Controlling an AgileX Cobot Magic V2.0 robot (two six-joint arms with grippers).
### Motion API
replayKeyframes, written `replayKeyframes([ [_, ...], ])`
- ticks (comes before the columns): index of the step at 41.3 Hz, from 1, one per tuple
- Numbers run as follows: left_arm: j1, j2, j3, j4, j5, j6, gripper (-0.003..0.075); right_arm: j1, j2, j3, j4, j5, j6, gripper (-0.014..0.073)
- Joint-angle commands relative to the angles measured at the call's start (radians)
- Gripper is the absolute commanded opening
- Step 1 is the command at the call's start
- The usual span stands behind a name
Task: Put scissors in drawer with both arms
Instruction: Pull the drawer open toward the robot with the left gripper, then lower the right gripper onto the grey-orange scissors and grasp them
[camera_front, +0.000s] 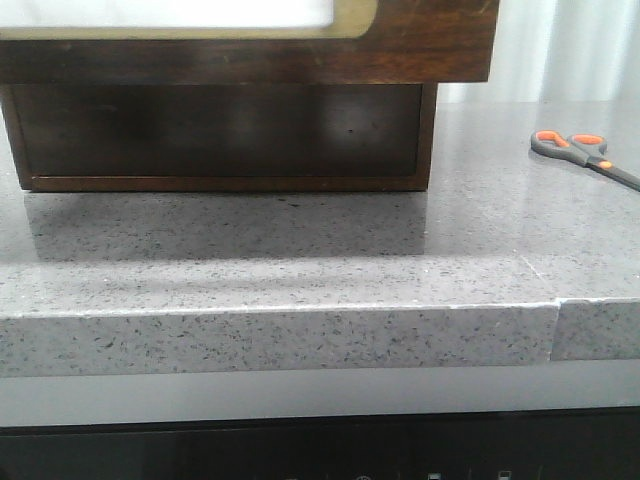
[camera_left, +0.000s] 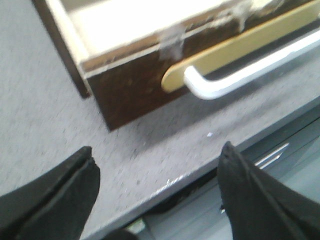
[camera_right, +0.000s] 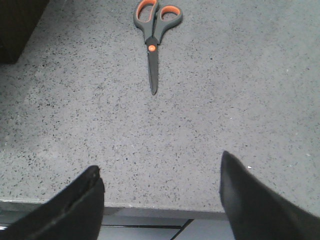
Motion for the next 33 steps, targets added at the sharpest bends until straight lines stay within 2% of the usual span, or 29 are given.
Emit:
replayKeyframes([
  [1, -0.060, 0.002, -0.036, 0.023, -0.147, -0.032, 0.0494, -0.004, 0.008, -0.035, -0.011, -0.080, -0.010, 0.0516],
  [8, -0.087, 0.002, -0.036, 0.014, -0.210, -0.032, 0.0494, -0.004, 0.008, -0.035, -0.009, -0.086, -0.010, 0.0517],
  [19, -0.087, 0.002, -0.036, 0.014, -0.216, -0.032, 0.0494, -0.007, 0.024, -0.049, -0.006, -0.152, -0.009, 0.0517],
  [33, -0.087, 0.002, -0.036, 0.014, -0.216, -0.032, 0.0494, -0.007, 0.330, -0.242, -0.008, -0.030, -0.009, 0.0517],
])
